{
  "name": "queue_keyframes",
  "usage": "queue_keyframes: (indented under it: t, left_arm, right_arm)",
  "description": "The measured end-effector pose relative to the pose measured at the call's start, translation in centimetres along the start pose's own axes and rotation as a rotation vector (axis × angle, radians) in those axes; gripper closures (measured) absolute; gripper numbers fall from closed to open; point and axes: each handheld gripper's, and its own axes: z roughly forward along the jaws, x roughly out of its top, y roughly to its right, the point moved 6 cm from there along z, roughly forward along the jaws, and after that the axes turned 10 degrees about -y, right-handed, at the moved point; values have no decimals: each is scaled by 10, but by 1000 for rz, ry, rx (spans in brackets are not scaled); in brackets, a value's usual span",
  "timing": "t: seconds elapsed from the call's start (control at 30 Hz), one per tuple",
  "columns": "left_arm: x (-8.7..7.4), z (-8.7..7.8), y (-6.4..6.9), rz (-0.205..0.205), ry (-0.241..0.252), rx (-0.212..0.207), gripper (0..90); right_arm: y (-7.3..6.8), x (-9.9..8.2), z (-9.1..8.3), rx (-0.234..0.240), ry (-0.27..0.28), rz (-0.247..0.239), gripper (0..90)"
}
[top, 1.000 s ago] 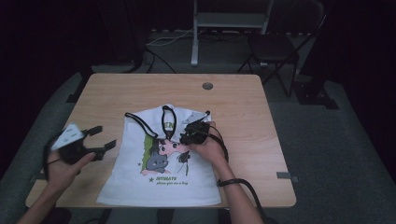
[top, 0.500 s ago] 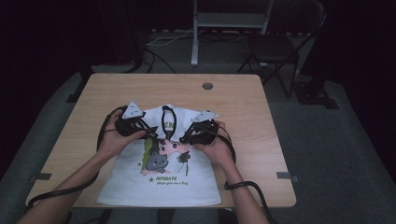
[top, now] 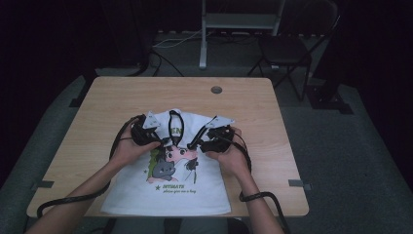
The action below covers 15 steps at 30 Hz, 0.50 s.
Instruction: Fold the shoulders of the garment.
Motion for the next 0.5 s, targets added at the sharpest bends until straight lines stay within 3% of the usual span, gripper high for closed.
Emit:
queue_keyframes:
  t: [0.37, 0.5]
  left_arm:
    - [-9, -8, 1, 57, -12, 34, 212]
    - [-14, -11, 2, 45, -1, 19, 212]
  right_arm:
    - [-2, 0, 1, 1, -6, -14, 246]
    - [0, 0, 2, -3, -9, -12, 245]
